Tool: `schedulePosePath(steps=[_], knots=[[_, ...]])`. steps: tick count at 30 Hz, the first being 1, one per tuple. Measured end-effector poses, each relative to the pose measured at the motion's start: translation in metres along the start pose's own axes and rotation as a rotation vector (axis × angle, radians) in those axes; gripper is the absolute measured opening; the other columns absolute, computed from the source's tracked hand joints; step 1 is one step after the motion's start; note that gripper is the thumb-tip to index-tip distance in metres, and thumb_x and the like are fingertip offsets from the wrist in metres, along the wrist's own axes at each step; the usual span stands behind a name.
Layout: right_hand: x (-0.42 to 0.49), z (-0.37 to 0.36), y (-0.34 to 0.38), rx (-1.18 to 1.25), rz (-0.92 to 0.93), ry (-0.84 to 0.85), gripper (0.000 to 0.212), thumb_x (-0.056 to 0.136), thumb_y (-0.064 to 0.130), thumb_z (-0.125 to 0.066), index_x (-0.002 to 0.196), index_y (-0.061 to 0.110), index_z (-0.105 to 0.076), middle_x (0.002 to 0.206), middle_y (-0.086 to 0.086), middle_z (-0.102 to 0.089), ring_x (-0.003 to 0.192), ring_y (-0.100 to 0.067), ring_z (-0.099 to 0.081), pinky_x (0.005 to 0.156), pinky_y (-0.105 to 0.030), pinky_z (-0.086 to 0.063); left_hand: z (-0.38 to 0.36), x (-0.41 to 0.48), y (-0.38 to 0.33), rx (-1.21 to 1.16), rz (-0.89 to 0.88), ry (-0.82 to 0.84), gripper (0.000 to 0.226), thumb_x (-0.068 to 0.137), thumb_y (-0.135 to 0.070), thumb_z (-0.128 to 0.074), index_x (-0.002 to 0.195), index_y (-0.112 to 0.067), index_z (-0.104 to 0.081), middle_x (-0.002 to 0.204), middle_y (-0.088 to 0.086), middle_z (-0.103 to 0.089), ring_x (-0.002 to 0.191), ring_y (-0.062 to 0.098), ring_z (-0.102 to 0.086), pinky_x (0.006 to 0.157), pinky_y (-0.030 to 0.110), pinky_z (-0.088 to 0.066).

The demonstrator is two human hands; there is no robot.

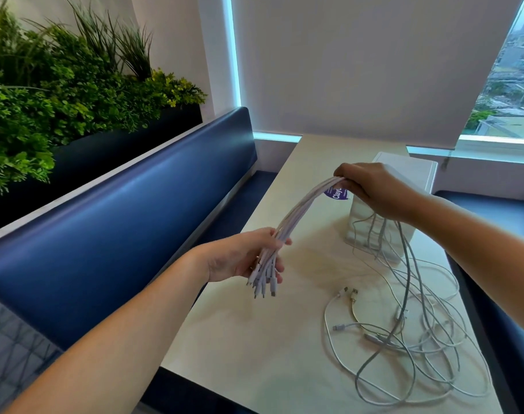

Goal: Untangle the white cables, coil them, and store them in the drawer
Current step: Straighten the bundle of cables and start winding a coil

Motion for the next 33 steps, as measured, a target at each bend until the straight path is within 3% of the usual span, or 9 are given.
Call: schedulePosePath(steps=[4, 7, 10, 13, 18, 23, 28, 31, 33], knots=[[0.007, 0.014, 0.006, 0.037, -0.018, -0.049, 0.057, 0.094, 0.061, -0.022, 0.098, 0.014, -0.054, 0.077, -0.008, -0.061, 0.063, -0.028, -0.053, 0.057, -0.034, -0.043, -0.004, 0.01, -0.007, 0.062, -0.029, -0.077, 0.034, 0.101, -0.037, -0.047, 0.085, -0.009, -0.059, 0.074, 0.005, -0.064, 0.072, 0.02, -0.067, 0.084, 0.035, -0.055], [0.008, 0.017, -0.001, 0.034, -0.06, -0.016, 0.038, 0.097, 0.045, -0.041, 0.098, 0.011, -0.058, 0.076, -0.001, -0.058, 0.06, -0.017, -0.048, 0.056, -0.027, -0.038, -0.008, 0.013, -0.014, -0.075, -0.085, -0.066, 0.028, 0.104, -0.025, -0.043, 0.092, -0.006, -0.06, 0.075, 0.004, -0.068, 0.071, 0.017, -0.067, 0.08, 0.031, -0.058], [0.003, 0.014, -0.007, 0.035, -0.093, 0.023, 0.029, 0.096, 0.033, -0.046, 0.098, 0.008, -0.06, 0.075, 0.006, -0.05, 0.059, -0.013, -0.044, 0.056, -0.022, -0.032, 0.001, 0.013, -0.017, -0.018, -0.112, -0.139, 0.023, 0.103, -0.026, -0.044, 0.096, -0.009, -0.059, 0.06, -0.004, -0.051, 0.055, 0.011, -0.05, 0.065, 0.024, -0.053], [-0.005, 0.013, -0.007, 0.04, -0.096, 0.054, 0.048, 0.089, 0.052, -0.035, 0.097, 0.012, -0.061, 0.074, 0.004, -0.055, 0.064, -0.019, -0.049, 0.06, -0.029, -0.035, 0.016, 0.011, -0.017, 0.128, -0.117, -0.232, 0.027, 0.102, -0.036, -0.046, 0.088, -0.014, -0.053, 0.057, -0.007, -0.038, 0.051, 0.01, -0.034, 0.058, 0.024, -0.041], [-0.013, 0.007, 0.003, -0.126, -0.017, 0.141, 0.054, 0.083, 0.066, -0.034, 0.091, 0.018, -0.058, 0.07, 0.001, -0.06, 0.06, -0.021, -0.051, 0.056, -0.035, -0.046, 0.035, 0.003, -0.013, 0.519, -0.096, -0.375, 0.044, 0.096, -0.055, -0.047, 0.071, -0.019, -0.044, 0.059, -0.007, -0.043, 0.051, 0.014, -0.037, 0.053, 0.029, -0.037], [-0.018, -0.001, -0.006, -0.203, -0.054, 0.191, 0.057, 0.082, 0.068, -0.028, 0.091, 0.019, -0.054, 0.072, 0.001, -0.06, 0.062, -0.022, -0.054, 0.058, -0.038, -0.048, 0.025, -0.001, -0.013, 0.347, -0.062, -0.294, 0.068, 0.084, -0.081, -0.032, 0.077, -0.015, -0.048, 0.056, -0.006, -0.035, 0.052, 0.014, -0.028, 0.056, 0.031, -0.031], [-0.019, -0.011, -0.014, -0.118, -0.134, 0.205, 0.061, 0.083, 0.07, -0.021, 0.087, 0.017, -0.051, 0.065, -0.003, -0.057, 0.059, -0.024, -0.052, 0.057, -0.039, -0.046, 0.011, -0.004, -0.017, 0.2, -0.085, -0.225, 0.052, 0.103, -0.053, -0.025, 0.089, -0.013, -0.056, 0.057, -0.006, -0.031, 0.051, 0.011, -0.027, 0.053, 0.024, -0.032], [-0.013, 0.0, -0.012, -0.039, -0.16, 0.147, 0.063, 0.081, 0.07, -0.019, 0.084, 0.015, -0.051, 0.064, -0.003, -0.055, 0.058, -0.023, -0.049, 0.055, -0.036, -0.04, 0.003, -0.006, -0.02, 0.16, -0.092, -0.183, 0.046, 0.105, -0.042, -0.031, 0.083, -0.011, -0.056, 0.059, -0.004, -0.054, 0.055, 0.014, -0.046, 0.062, 0.027, -0.049], [-0.009, 0.007, -0.008, -0.01, -0.155, 0.12, 0.061, 0.081, 0.07, -0.021, 0.082, 0.016, -0.049, 0.061, 0.001, -0.052, 0.054, -0.018, -0.046, 0.051, -0.033, -0.034, -0.005, -0.008, -0.023, 0.164, -0.078, -0.124, 0.043, 0.107, -0.033, -0.033, 0.087, -0.008, -0.061, 0.079, 0.001, -0.071, 0.07, 0.015, -0.062, 0.075, 0.027, -0.055]])
Point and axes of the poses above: each hand's wrist, its own x-axis towards the middle knuckle, its own z-axis out of the back of the hand, y = z × x, the point moved 10 cm from there along x, towards the middle knuckle
